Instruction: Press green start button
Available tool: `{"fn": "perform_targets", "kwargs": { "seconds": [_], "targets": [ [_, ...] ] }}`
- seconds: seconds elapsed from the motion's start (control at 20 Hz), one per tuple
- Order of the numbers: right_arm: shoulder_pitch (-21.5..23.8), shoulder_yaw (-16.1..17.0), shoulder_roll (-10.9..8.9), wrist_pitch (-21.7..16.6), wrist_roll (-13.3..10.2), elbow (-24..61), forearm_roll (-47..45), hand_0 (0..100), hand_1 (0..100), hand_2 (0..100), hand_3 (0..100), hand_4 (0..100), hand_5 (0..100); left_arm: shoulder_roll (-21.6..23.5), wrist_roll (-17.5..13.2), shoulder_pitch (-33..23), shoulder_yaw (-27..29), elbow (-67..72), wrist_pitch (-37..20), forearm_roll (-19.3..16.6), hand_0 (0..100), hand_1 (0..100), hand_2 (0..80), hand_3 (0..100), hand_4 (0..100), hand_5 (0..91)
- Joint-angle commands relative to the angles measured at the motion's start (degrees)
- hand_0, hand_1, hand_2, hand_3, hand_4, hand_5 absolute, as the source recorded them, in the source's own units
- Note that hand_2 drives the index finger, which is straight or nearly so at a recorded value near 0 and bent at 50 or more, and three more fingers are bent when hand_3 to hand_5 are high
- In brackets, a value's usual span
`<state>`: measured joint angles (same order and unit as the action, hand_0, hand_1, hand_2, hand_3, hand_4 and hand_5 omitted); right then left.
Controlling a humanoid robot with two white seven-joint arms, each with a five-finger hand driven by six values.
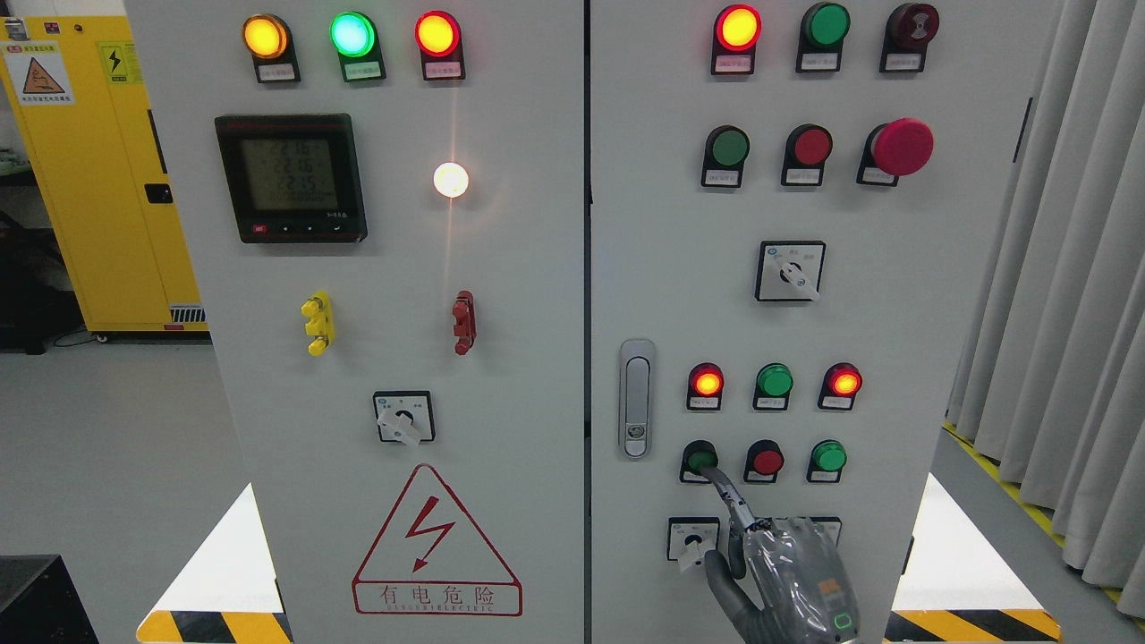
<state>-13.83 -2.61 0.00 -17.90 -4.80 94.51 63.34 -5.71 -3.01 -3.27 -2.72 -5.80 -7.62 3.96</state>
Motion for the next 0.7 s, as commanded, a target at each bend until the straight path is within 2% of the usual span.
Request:
{"fn": "perform_targets", "kwargs": {
  "seconds": [0.0, 0.2, 0.3, 0.4, 0.6, 0.65],
  "targets": [
    [0.82, 0.15, 1.58, -0.38, -1.00, 2.08, -0.33, 67, 100, 0, 91, 100, 100, 0.00, 0.02, 0.02, 0.00, 0.00, -0.03, 0.00, 12, 56, 0.0, 0, 0, 0.0],
    [2.22, 0.06, 1.49, -1.61, -4.24, 3.14, -0.76, 69, 100, 0, 91, 100, 100, 0.00, 0.02, 0.02, 0.00, 0.00, -0.03, 0.00, 12, 56, 0.0, 0, 0, 0.0],
    [3.10, -0.03, 1.49, -3.54, -5.04, 3.14, -4.78, 73, 100, 0, 91, 100, 100, 0.00, 0.02, -0.07, 0.00, 0.00, -0.03, 0.00, 12, 56, 0.0, 0, 0, 0.0],
    [4.77, -0.55, 1.49, -5.03, -5.04, 3.84, -10.49, 80, 100, 0, 89, 99, 100, 0.00, 0.02, 0.02, 0.00, 0.00, -0.03, 0.00, 12, 56, 0.0, 0, 0, 0.0],
    [8.72, -2.84, 1.41, -5.13, -4.34, 6.30, -28.13, 80, 100, 0, 88, 95, 100, 0.00, 0.02, 0.02, 0.00, 0.00, -0.03, 0.00, 12, 56, 0.0, 0, 0, 0.0],
    [9.69, -3.36, 1.40, -5.13, -3.99, 7.26, -33.76, 85, 100, 2, 83, 90, 95, 0.00, 0.02, -0.07, 0.00, 0.00, -0.03, 0.00, 12, 56, 0.0, 0, 0, 0.0]
  ]
}}
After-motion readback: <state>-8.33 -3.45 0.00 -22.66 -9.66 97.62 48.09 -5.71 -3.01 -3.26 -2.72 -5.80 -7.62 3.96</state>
